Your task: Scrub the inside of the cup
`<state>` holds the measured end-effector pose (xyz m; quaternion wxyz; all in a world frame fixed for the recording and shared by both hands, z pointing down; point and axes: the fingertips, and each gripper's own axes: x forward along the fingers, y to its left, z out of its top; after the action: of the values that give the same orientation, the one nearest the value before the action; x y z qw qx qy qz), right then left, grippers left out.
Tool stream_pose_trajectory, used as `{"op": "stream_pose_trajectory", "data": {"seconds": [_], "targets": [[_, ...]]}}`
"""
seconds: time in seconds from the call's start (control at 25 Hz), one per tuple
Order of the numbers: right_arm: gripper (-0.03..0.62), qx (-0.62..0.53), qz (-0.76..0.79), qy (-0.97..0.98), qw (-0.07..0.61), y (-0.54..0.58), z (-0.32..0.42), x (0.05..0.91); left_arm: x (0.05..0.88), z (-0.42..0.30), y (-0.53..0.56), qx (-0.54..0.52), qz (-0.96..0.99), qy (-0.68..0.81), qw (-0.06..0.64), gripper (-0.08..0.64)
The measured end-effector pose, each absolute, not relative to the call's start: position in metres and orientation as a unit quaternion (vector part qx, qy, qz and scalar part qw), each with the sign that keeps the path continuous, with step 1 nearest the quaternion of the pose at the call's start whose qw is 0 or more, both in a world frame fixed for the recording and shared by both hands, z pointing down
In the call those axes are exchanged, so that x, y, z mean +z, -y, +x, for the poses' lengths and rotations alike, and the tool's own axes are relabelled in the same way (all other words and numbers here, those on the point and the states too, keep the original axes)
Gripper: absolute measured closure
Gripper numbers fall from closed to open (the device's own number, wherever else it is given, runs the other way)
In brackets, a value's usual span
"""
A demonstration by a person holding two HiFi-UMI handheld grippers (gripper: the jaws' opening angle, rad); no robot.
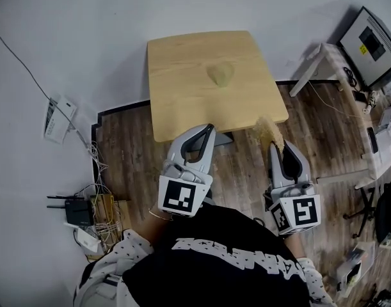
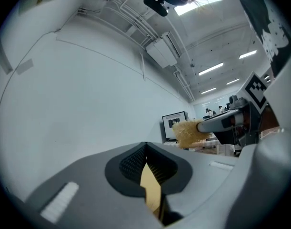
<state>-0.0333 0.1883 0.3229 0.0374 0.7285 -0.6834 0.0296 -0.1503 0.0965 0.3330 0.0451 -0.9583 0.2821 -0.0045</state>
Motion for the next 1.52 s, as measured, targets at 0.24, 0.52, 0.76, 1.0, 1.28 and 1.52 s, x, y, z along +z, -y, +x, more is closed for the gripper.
{"op": "stream_pose_trajectory", "data": {"seconds": [0.24, 0.52, 0.76, 1.0, 1.28, 1.52], "targets": [[0.505, 0.035, 0.736, 0.675, 0.049, -0.159, -0.031, 0.327, 0.349, -0.15, -0.061, -0.007, -0.961, -0.274, 0.035, 0.558], [0.505, 0.054, 0.738, 0.67, 0.059, -0.152, -0.015, 0.334, 0.356, -0.137, -0.052, -0.01, -0.965, -0.262, 0.012, 0.558], [0.505, 0.058, 0.719, 0.69, 0.058, -0.13, -0.008, 0.338, 0.36, -0.146, -0.046, -0.017, -0.957, -0.29, 0.013, 0.558], [0.503, 0.047, 0.684, 0.726, 0.05, -0.099, -0.003, 0.334, 0.362, -0.149, -0.025, -0.026, -0.938, -0.346, 0.021, 0.558], [0.503, 0.065, 0.669, 0.74, 0.041, -0.068, 0.023, 0.344, 0.366, -0.124, -0.008, -0.034, -0.933, -0.358, 0.027, 0.557], [0.503, 0.063, 0.658, 0.749, 0.046, -0.047, 0.047, 0.346, 0.373, -0.099, 0.009, -0.031, -0.93, -0.365, 0.014, 0.554]]}}
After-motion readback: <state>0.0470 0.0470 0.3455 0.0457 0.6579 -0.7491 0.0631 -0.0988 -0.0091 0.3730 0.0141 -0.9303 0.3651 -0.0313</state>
